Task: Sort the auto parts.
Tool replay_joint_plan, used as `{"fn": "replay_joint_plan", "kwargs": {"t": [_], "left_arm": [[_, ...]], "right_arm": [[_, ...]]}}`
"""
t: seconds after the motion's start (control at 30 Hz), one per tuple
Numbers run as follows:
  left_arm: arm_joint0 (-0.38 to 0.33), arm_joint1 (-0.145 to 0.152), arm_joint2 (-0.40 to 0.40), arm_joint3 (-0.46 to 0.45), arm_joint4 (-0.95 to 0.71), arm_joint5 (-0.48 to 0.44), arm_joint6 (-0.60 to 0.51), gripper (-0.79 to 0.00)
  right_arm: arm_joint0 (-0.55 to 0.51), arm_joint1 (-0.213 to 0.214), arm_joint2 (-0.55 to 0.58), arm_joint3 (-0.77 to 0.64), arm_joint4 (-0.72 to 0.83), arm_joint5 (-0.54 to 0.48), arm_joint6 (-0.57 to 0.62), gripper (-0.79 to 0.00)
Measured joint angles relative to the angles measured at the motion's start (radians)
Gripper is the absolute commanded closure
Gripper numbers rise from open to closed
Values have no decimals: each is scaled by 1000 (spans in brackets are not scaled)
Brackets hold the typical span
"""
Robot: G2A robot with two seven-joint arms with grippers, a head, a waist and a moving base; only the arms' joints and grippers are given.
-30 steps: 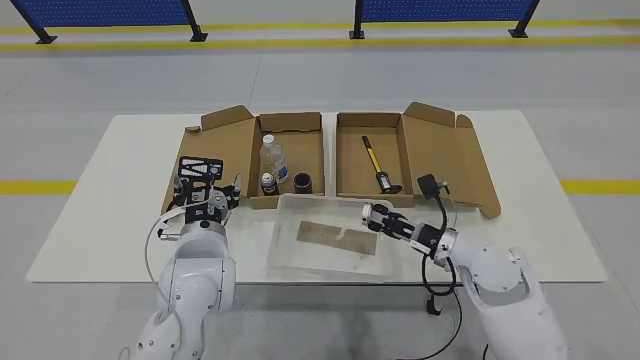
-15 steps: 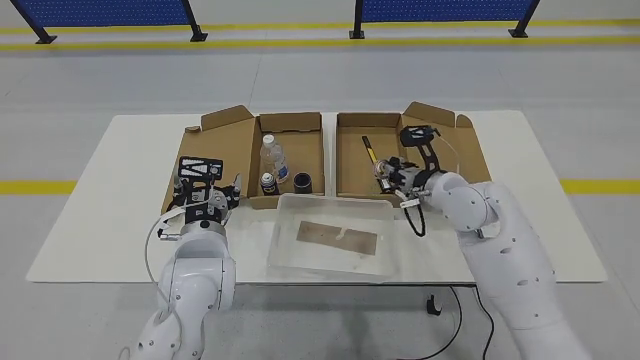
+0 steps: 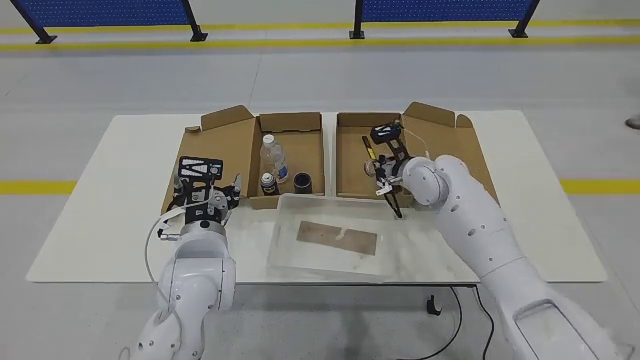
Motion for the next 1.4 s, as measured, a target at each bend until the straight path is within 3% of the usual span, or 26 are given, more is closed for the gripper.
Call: {"fn": "replay_joint_plan", "kwargs": {"t": [0.53,0.57,0.67,0.8,1.07,1.1,1.2,1.4], "left_arm": [[0,0,0,0,0,0,0,-785],[0,0,0,0,0,0,0,-785],[0,0,0,0,0,0,0,-785],[0,0,0,0,0,0,0,-785],[0,0,0,0,0,0,0,-785],[0,0,0,0,0,0,0,-785],[0,0,0,0,0,0,0,-785],[0,0,0,0,0,0,0,-785]], "right_arm": [[113,-101,-116,325,67,-62,-67,0],[117,-105,-118,337,69,-64,-69,-49],[130,-116,-126,373,72,-72,-71,-89],[143,-129,-132,411,78,-86,-75,-262],[172,-148,-134,463,86,-109,-97,-372],[176,-149,-133,463,85,-111,-105,-425],[187,-150,-122,458,94,-117,-142,-785],[197,-132,-74,380,110,-125,-233,-785]]}}
